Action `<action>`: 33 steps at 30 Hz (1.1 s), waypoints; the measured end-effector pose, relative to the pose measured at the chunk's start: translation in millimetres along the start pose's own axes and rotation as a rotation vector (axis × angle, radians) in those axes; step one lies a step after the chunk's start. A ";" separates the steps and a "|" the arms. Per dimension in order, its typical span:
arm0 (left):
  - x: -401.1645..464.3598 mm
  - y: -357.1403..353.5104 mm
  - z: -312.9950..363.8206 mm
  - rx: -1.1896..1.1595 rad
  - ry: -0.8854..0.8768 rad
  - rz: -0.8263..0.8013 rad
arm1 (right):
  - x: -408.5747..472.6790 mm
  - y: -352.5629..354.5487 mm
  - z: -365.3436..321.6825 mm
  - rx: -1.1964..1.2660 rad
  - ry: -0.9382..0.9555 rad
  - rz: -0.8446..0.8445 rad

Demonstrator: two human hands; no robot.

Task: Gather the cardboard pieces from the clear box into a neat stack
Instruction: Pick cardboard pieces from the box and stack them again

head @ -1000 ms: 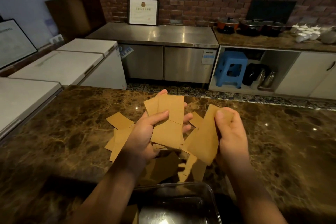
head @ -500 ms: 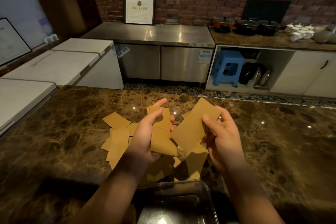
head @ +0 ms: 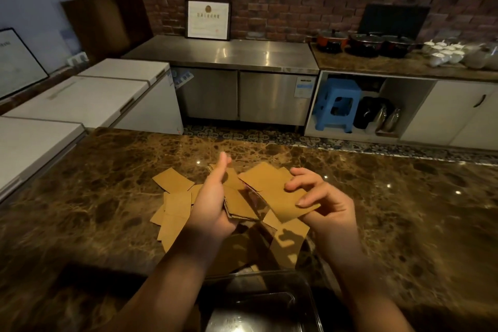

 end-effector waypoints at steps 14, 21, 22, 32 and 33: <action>-10.1 -8.6 -7.3 -0.254 -0.125 -0.323 | -8.9 -25.9 7.8 -0.747 0.207 -0.423; 1.8 32.0 -5.2 -0.132 -0.098 -0.156 | -11.6 -21.2 32.7 -0.504 -0.167 -0.416; 4.0 39.8 -0.2 -0.119 -0.092 -0.116 | -4.3 -12.4 37.2 -0.395 -0.352 -0.352; 3.9 55.8 11.3 -0.149 -0.095 0.014 | 14.5 19.1 108.1 -1.205 -0.997 -0.425; 3.9 52.9 9.3 -0.148 -0.089 0.017 | 14.7 15.9 112.2 -1.213 -1.003 -0.426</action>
Point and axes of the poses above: each hand's wrist, its own x-axis towards the middle knuckle, its own y-axis out of the back of the hand, z = x × y, the point moved 1 cm from there along x, towards the middle knuckle, and after that the axes turned 1 degree about -x, right-handed, at the moved point
